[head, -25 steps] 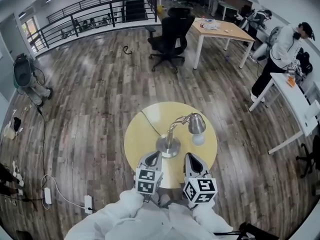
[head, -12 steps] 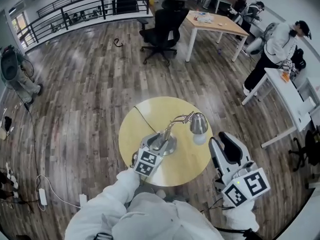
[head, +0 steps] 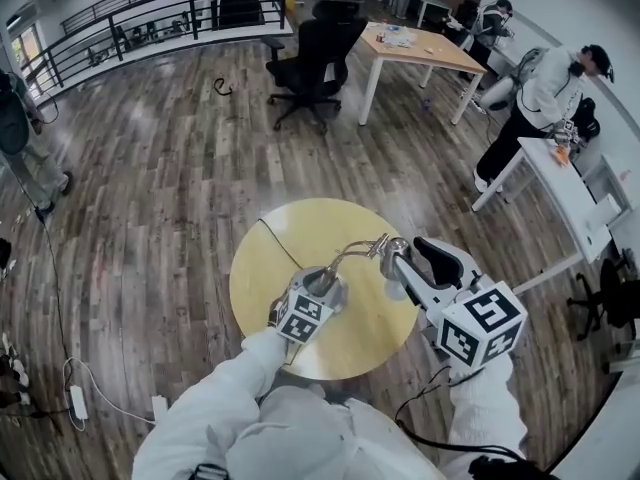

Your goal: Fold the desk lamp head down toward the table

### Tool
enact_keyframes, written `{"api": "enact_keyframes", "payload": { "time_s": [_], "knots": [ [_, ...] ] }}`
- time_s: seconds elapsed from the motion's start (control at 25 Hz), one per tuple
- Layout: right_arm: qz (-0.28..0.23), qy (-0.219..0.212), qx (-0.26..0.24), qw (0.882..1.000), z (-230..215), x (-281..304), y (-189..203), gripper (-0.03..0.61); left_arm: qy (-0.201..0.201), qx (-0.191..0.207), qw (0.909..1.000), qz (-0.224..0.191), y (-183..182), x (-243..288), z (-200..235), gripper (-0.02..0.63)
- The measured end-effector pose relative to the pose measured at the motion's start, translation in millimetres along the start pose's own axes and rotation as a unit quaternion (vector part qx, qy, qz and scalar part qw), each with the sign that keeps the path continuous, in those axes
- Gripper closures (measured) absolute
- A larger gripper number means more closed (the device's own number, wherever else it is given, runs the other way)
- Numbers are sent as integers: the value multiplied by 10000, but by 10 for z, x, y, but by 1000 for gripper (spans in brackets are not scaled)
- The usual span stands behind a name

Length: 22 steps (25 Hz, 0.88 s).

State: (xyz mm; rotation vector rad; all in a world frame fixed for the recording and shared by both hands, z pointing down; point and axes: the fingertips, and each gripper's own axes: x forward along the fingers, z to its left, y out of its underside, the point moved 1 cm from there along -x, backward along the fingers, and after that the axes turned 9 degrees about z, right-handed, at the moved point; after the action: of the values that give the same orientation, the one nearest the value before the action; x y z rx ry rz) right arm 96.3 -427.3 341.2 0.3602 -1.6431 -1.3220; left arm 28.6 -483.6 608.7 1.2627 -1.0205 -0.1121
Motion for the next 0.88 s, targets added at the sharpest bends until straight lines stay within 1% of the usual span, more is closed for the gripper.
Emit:
{"api": "enact_keyframes", "payload": {
  "time_s": [0.16,0.44,0.72,0.88],
  "knots": [
    [298,-123,-168,9993,-17,80,-4,417,135,9,9999,-8,-32,32,20,489],
    [317,-22,-36,9995,-1,35,49,417,251,6,9997,-21,-16,20,56,489],
    [244,127,191,9994,-56,-76,281,417,316,25,9995,15,6,62,60,489],
    [321,150,352,9988,-77,-137,484,417,308,79,9995,24,12,69,48,489]
  ]
}}
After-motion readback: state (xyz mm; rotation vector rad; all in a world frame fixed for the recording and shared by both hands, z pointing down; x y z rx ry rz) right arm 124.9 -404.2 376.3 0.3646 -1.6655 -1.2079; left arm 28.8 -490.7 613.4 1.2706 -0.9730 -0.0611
